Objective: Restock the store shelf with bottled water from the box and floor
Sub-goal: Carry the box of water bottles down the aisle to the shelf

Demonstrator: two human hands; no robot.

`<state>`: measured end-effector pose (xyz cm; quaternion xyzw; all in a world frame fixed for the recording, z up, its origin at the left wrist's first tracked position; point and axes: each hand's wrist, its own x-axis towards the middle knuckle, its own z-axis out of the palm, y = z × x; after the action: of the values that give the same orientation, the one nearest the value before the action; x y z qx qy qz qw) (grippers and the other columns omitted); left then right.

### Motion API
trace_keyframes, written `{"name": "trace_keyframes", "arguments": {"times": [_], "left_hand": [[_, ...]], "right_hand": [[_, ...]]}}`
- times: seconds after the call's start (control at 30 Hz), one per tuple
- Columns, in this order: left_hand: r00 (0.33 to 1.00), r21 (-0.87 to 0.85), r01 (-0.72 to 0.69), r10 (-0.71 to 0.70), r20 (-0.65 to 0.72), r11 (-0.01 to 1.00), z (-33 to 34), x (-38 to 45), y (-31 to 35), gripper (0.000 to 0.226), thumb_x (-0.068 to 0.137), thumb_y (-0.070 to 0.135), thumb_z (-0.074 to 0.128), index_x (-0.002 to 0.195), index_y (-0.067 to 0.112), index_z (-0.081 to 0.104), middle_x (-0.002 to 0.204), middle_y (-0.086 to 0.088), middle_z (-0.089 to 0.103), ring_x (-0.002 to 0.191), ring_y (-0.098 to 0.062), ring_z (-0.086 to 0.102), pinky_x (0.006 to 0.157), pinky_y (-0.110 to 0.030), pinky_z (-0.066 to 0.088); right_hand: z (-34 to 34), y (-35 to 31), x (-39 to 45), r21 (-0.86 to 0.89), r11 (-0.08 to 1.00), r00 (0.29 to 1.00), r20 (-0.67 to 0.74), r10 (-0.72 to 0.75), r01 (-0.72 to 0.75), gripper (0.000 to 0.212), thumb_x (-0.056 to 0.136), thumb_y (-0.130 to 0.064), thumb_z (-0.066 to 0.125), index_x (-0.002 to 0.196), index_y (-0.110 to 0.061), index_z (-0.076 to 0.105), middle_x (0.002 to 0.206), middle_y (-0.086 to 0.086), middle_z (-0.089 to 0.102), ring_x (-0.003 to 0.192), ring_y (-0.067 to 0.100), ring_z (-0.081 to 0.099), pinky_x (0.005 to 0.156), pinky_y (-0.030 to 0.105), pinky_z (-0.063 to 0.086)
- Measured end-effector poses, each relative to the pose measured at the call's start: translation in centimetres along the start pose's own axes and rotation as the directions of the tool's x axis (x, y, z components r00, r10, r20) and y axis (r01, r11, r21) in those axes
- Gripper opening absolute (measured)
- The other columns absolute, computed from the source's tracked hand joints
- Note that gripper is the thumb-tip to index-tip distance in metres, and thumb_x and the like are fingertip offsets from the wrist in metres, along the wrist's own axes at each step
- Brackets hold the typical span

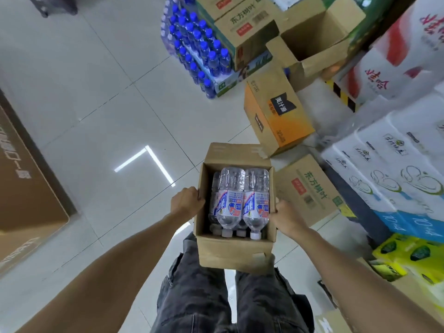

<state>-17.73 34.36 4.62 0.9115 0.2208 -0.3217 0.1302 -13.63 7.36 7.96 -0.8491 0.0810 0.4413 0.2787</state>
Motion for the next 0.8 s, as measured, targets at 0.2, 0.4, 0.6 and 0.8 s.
{"name": "trace_keyframes", "arguments": {"times": [0.2, 0.4, 0.6, 0.8], "left_hand": [[0.993, -0.126, 0.11, -0.115, -0.036, 0.986, -3.7, 0.8, -8.2, 0.022, 0.086, 0.026, 0.047, 0.068, 0.013, 0.047, 0.071, -0.004, 0.058, 0.069, -0.029, 0.06, 0.06, -0.03, 0.044], [0.972, -0.239, 0.189, -0.216, -0.094, 0.952, -7.9, 2.0, -16.1, 0.029, 0.09, 0.032, 0.047, 0.081, 0.008, 0.061, 0.08, -0.008, 0.066, 0.073, -0.029, 0.064, 0.067, -0.033, 0.055], [0.942, -0.303, 0.256, -0.308, -0.137, 0.918, -13.0, 3.8, -21.9, 0.027, 0.089, 0.033, 0.048, 0.08, 0.009, 0.057, 0.079, -0.008, 0.059, 0.076, -0.032, 0.062, 0.068, -0.035, 0.051], [0.907, -0.409, 0.32, -0.401, -0.129, 0.855, -17.8, 7.7, -26.0, 0.029, 0.088, 0.032, 0.05, 0.08, 0.006, 0.06, 0.079, -0.011, 0.066, 0.073, -0.032, 0.065, 0.07, -0.038, 0.057]], "right_hand": [[2.8, -10.1, 0.3, -0.197, 0.98, 1.0, -0.019, -0.019, 0.015, 0.035, 0.087, -0.036, 0.068, 0.062, -0.023, 0.046, 0.062, -0.007, 0.051, 0.05, 0.005, 0.043, 0.044, 0.02, 0.028], [6.1, -20.3, 1.6, -0.281, 0.954, 0.994, 0.008, -0.106, 0.104, 0.038, 0.087, -0.036, 0.069, 0.062, -0.023, 0.043, 0.059, -0.011, 0.047, 0.051, 0.003, 0.043, 0.044, 0.019, 0.026], [7.5, -29.3, 4.3, -0.327, 0.917, 0.974, 0.068, -0.216, 0.226, 0.037, 0.086, -0.03, 0.07, 0.062, -0.021, 0.044, 0.062, -0.01, 0.049, 0.057, 0.009, 0.052, 0.045, 0.021, 0.03], [8.3, -38.1, 8.6, -0.386, 0.878, 0.959, 0.107, -0.261, 0.282, 0.031, 0.086, -0.027, 0.069, 0.068, -0.016, 0.047, 0.069, -0.003, 0.053, 0.06, 0.011, 0.052, 0.048, 0.022, 0.035]]}}
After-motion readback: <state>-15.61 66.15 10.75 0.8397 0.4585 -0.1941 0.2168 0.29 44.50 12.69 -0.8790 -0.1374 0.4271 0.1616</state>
